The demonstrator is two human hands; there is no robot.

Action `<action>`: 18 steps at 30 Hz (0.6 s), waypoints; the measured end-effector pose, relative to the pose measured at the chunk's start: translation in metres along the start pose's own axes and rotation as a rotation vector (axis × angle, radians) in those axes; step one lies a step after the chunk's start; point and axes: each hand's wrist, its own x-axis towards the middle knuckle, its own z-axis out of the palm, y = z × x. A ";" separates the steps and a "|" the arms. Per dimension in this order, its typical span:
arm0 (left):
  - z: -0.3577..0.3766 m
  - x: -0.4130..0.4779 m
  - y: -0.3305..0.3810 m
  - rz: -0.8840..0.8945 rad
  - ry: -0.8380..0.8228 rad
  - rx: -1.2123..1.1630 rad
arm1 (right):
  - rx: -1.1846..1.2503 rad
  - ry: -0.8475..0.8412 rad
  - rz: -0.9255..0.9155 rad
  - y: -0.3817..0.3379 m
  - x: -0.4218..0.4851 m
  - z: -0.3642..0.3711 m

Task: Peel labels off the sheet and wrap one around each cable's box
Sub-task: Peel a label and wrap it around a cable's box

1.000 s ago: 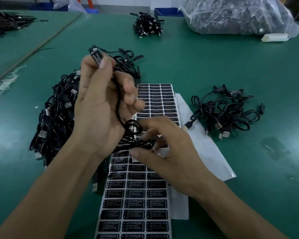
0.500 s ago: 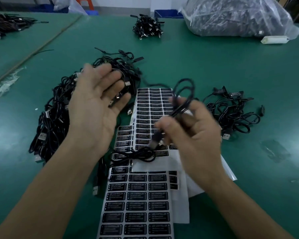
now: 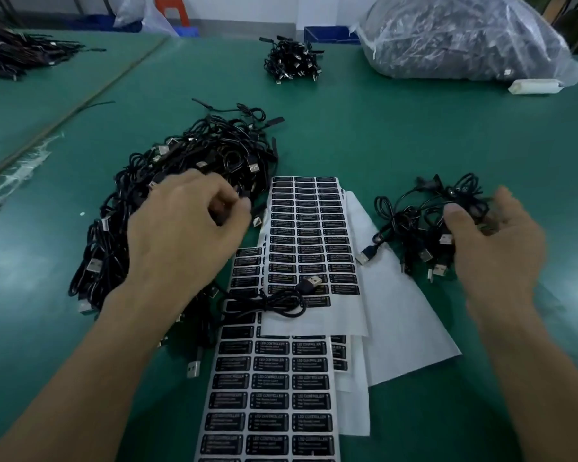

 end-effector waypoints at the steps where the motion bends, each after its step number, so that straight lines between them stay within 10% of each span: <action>1: 0.000 -0.001 0.002 0.025 -0.019 0.006 | -0.044 0.008 0.011 0.000 -0.001 -0.001; 8: -0.002 -0.001 0.000 0.071 -0.135 0.199 | -0.089 0.034 -0.311 -0.015 -0.025 0.009; 18: -0.010 -0.002 0.014 0.189 -0.645 0.076 | -0.143 -0.689 -0.529 -0.011 -0.063 0.030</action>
